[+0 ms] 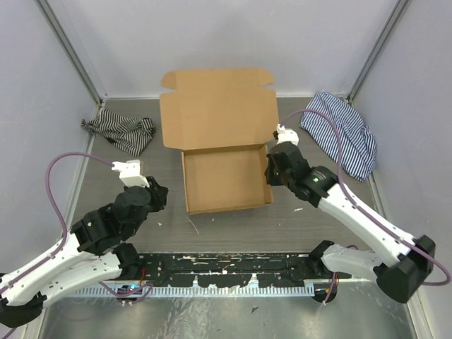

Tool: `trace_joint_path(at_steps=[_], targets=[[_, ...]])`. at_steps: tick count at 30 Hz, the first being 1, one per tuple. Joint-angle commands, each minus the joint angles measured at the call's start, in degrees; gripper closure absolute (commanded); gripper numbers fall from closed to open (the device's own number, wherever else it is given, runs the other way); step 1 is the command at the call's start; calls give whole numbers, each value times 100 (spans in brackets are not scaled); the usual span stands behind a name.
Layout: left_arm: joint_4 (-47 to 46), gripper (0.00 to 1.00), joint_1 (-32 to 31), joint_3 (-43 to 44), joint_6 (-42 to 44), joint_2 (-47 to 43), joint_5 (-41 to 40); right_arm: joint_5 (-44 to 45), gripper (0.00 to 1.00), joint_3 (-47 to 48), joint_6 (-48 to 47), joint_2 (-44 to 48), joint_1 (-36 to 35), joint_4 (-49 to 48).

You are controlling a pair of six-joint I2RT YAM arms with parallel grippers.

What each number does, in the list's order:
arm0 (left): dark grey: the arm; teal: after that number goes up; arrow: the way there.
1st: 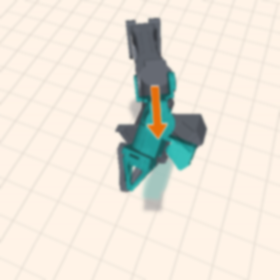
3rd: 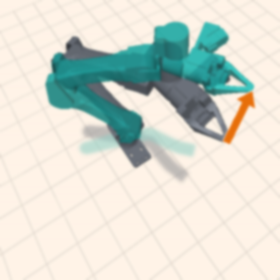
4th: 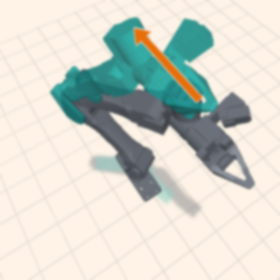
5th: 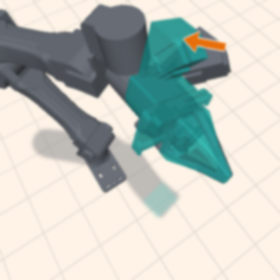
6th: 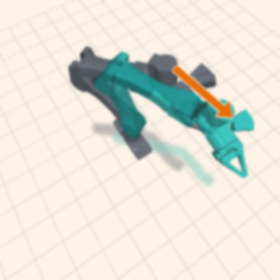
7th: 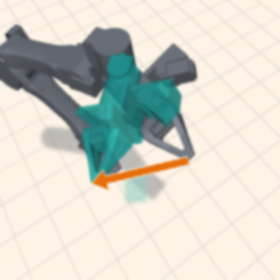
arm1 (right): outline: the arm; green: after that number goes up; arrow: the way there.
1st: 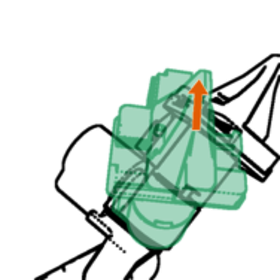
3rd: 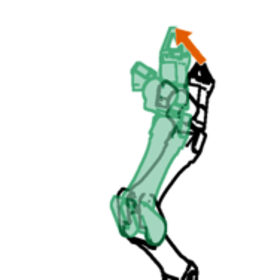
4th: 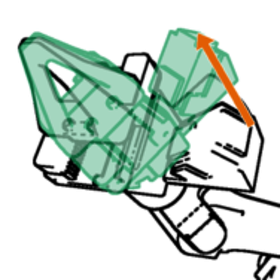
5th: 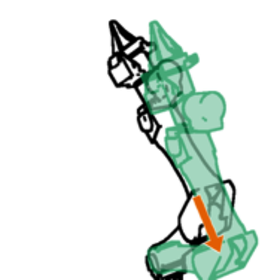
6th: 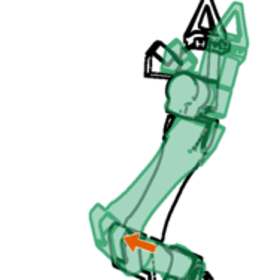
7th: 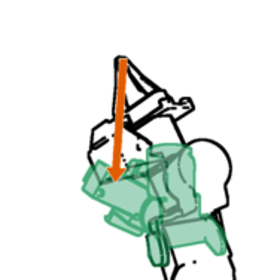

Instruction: Fold the paper box

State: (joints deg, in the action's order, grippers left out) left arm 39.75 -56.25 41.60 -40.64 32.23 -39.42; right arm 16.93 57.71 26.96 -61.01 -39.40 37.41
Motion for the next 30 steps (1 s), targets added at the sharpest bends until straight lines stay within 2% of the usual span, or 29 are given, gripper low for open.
trace_joint_path(at_steps=[1,4,7,9,12,13,15,19,21,22,23,27,30], targets=[[38,58,3,387,-154,392,-322,-182,99,-103,355,-890,114,-375],[322,50,51,625,-180,855,-697,-494,99,-148,387,-1475,204,-725],[283,46,414,848,-95,1363,-541,-698,99,-67,411,-1999,240,-877],[-87,43,951,862,94,1647,89,-853,99,-22,419,-2257,246,-930],[-671,41,2303,857,232,2153,1819,-1041,97,-47,483,-2456,248,-956],[-897,41,2683,867,273,2345,2270,-1084,88,-44,501,-2469,248,-954],[-1056,41,3155,995,362,2681,2543,-1210,63,-2,502,-2414,246,-950],[-1157,38,3508,1431,608,3333,2807,-1061,32,470,438,-2123,256,-505],[-1154,38,3678,1688,659,3794,3060,-827,23,957,353,-2051,305,-108],[-1150,37,3759,1807,670,3964,3156,-724,9,1212,342,-2047,365,60],[-1163,37,3849,1909,683,4254,3254,-744,1,1469,305,-2058,493,165],[-1422,38,4257,2051,609,4956,3691,-1792,0,1782,285,-2331,1684,-302],[-1639,40,4610,1985,472,5300,4047,-2256,0,1953,217,-2870,2591,-777]])
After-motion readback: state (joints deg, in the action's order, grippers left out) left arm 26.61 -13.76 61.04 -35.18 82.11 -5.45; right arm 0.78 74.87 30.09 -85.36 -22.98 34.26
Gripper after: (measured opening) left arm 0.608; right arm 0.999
